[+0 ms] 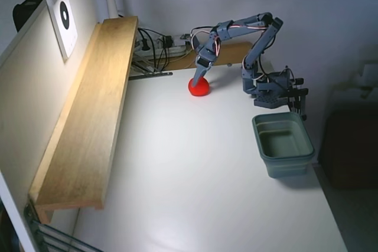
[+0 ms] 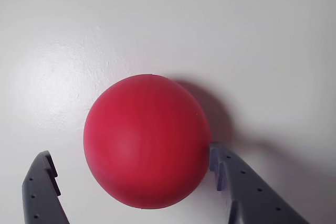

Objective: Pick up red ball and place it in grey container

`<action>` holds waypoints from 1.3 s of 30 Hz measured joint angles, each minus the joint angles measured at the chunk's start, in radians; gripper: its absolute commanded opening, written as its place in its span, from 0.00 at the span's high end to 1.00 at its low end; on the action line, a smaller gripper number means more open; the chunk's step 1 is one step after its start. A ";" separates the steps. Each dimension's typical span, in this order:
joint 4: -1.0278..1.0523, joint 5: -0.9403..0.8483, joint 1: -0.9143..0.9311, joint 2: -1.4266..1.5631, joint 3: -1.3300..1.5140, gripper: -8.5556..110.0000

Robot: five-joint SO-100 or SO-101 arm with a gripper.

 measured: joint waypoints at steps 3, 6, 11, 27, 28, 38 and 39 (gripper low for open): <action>0.000 0.000 0.000 0.005 0.000 0.61; 0.000 0.000 0.000 0.005 0.000 0.61; -0.015 0.000 0.005 0.003 0.018 0.61; -0.212 0.000 0.005 -0.052 0.140 0.61; -0.212 0.000 0.005 -0.052 0.140 0.61; -0.216 0.000 -0.002 -0.052 0.140 0.73; -0.216 0.000 -0.002 -0.052 0.140 0.73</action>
